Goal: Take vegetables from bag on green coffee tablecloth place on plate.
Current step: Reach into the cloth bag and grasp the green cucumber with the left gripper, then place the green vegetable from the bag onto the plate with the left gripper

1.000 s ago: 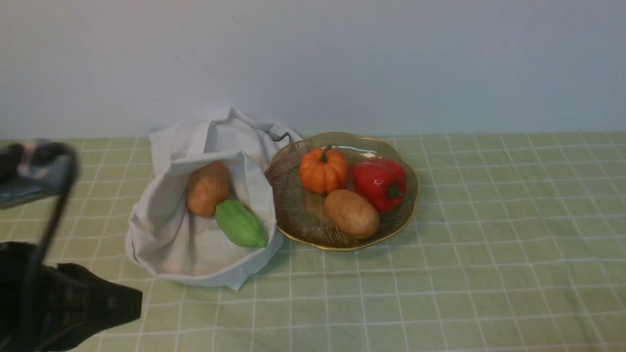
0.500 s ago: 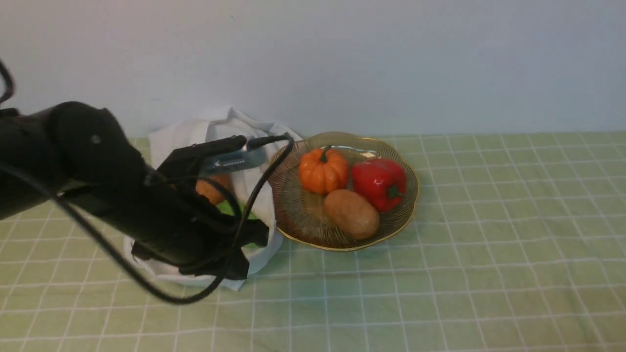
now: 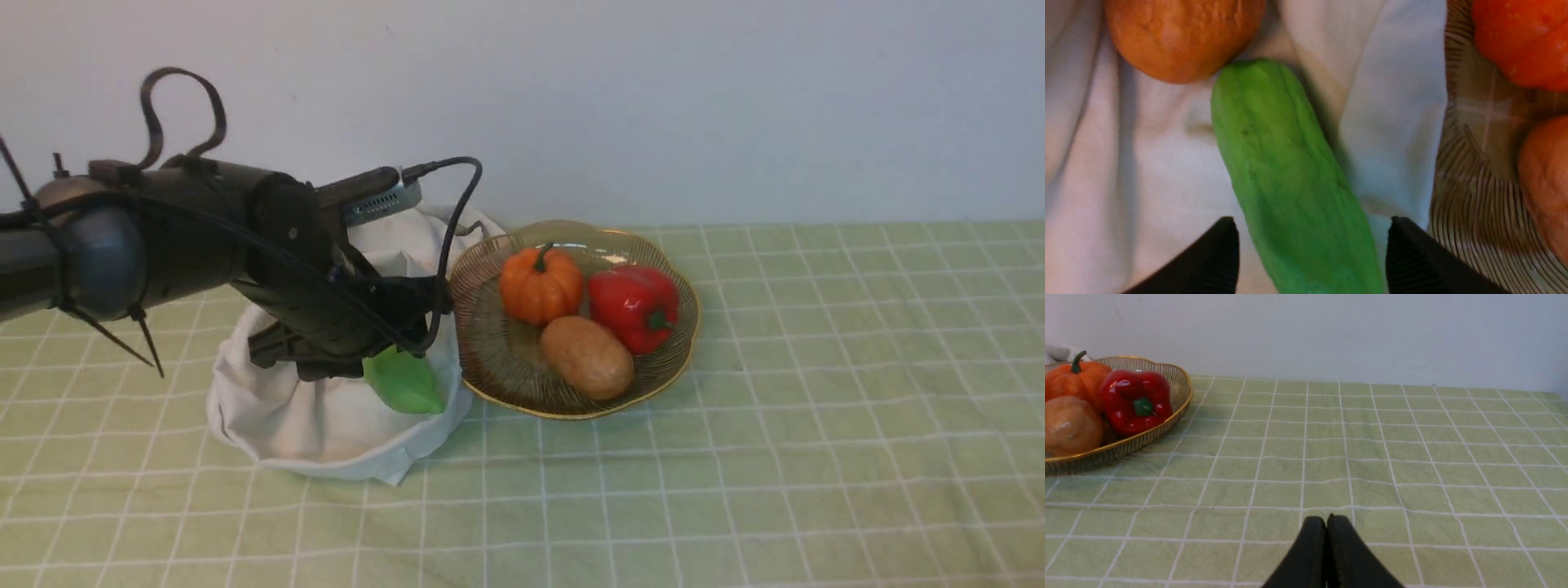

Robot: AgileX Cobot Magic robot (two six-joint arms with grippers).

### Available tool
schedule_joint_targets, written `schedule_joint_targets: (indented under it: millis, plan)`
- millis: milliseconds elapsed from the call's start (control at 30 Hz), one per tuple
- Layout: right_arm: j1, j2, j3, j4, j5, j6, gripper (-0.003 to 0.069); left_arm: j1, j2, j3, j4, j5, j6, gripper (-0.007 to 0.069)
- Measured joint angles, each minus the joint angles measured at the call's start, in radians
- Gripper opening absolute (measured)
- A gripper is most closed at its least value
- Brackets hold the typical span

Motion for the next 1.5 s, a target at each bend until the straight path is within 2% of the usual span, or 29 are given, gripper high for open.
schedule_joint_targets:
  millis: [67,200,433,567,667,800,833,900,967,1100,1267,1500]
  plan:
    - [0.000,0.000,0.000,0.000,0.000,0.000,-0.0015,0.000,0.036,0.000,0.013,-0.041,-0.046,0.0491]
    - [0.000,0.000,0.000,0.000,0.000,0.000,-0.0015,0.000,0.070,0.000,0.018,-0.092,-0.089,0.0503]
    - [0.000,0.000,0.000,0.000,0.000,0.000,-0.0015,0.000,0.112,0.000,0.031,-0.114,-0.081,0.0496]
    - [0.000,0.000,0.000,0.000,0.000,0.000,-0.0015,0.000,0.125,0.000,0.079,-0.096,-0.081,0.0393]
    - [0.000,0.000,0.000,0.000,0.000,0.000,-0.0015,-0.001,0.122,-0.001,0.104,-0.055,-0.067,0.0391]
    - [0.000,0.000,0.000,0.000,0.000,0.000,-0.0015,-0.001,0.077,-0.002,0.138,0.067,-0.013,0.0391]
    - [0.000,0.000,0.000,0.000,0.000,0.000,-0.0015,-0.001,0.018,-0.014,0.144,0.166,0.015,0.0391]
    - [0.000,0.000,0.000,0.000,0.000,0.000,-0.0015,-0.001,-0.027,-0.030,0.144,0.217,0.031,0.0391]
    - [0.000,0.000,0.000,0.000,0.000,0.000,-0.0015,-0.004,-0.083,-0.067,0.129,0.262,0.066,0.0391]
    - [0.000,0.000,0.000,0.000,0.000,0.000,-0.0015,-0.035,-0.135,-0.170,0.048,0.327,0.209,0.0391]
    - [0.000,0.000,0.000,0.000,0.000,0.000,-0.0015,-0.106,-0.033,-0.350,-0.047,0.406,0.373,0.0391]
    - [0.000,0.000,0.000,0.000,0.000,0.000,-0.0015,-0.150,0.180,-0.512,-0.045,0.416,0.389,0.0391]
